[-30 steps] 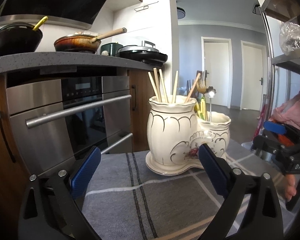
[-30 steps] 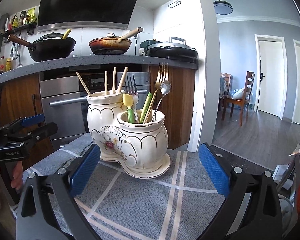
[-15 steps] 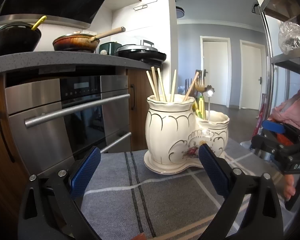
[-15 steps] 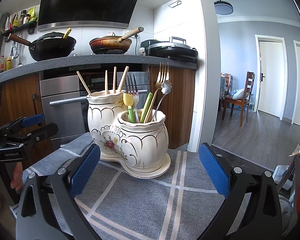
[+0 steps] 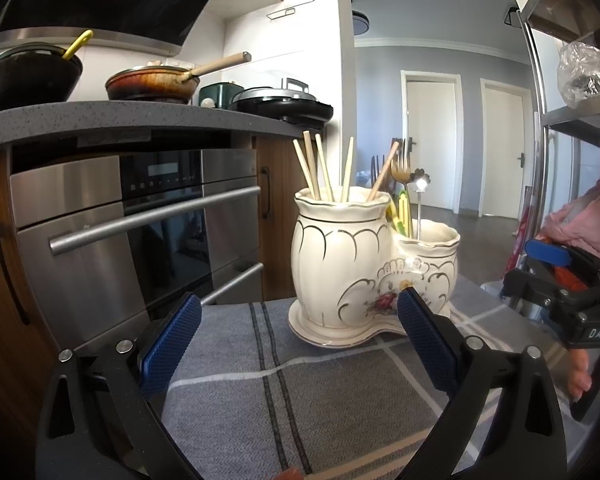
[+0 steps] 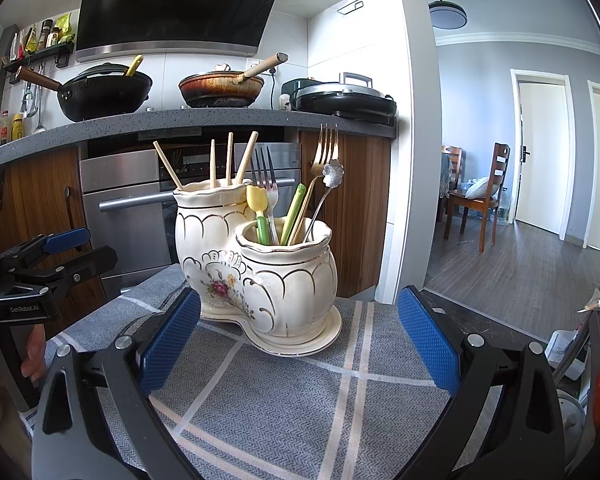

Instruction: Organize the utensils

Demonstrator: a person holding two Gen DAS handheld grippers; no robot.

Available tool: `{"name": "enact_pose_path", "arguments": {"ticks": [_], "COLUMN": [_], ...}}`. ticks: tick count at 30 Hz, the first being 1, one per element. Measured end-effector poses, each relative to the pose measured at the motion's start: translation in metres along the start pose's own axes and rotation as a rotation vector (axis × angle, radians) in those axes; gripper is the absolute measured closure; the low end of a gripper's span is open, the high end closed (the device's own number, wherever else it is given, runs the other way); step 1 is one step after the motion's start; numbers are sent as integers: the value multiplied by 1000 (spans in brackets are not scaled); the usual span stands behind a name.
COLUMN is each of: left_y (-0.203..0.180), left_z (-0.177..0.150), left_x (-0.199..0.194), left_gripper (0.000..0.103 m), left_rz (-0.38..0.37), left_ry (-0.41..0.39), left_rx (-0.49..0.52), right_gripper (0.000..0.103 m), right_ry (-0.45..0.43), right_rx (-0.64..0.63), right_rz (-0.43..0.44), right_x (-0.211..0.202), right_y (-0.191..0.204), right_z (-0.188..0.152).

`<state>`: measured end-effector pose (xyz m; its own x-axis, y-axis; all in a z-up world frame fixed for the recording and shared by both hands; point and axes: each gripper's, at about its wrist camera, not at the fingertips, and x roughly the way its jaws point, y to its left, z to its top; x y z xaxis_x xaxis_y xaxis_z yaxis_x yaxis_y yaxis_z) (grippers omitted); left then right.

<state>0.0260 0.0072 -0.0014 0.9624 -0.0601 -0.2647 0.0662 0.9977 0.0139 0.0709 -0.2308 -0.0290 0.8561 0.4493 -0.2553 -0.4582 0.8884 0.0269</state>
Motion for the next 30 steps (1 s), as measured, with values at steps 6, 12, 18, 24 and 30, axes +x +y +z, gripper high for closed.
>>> {"name": "enact_pose_path", "arguments": {"ticks": [6, 12, 18, 24, 30], "left_y": [0, 0, 0, 0, 0], "left_z": [0, 0, 0, 0, -2], "left_x": [0, 0, 0, 0, 3], "left_gripper": [6, 6, 6, 6, 5], "left_rz": [0, 0, 0, 0, 3], "left_ry": [0, 1, 1, 1, 7], "left_rx": [0, 0, 0, 0, 1], "right_gripper": [5, 5, 5, 5, 5], "right_ry": [0, 0, 1, 1, 1], "right_rx": [0, 0, 0, 0, 0], "right_rz": [0, 0, 0, 0, 0], "right_x": [0, 0, 0, 0, 0], "right_y": [0, 0, 0, 0, 0], "right_z": [0, 0, 0, 0, 1]}}
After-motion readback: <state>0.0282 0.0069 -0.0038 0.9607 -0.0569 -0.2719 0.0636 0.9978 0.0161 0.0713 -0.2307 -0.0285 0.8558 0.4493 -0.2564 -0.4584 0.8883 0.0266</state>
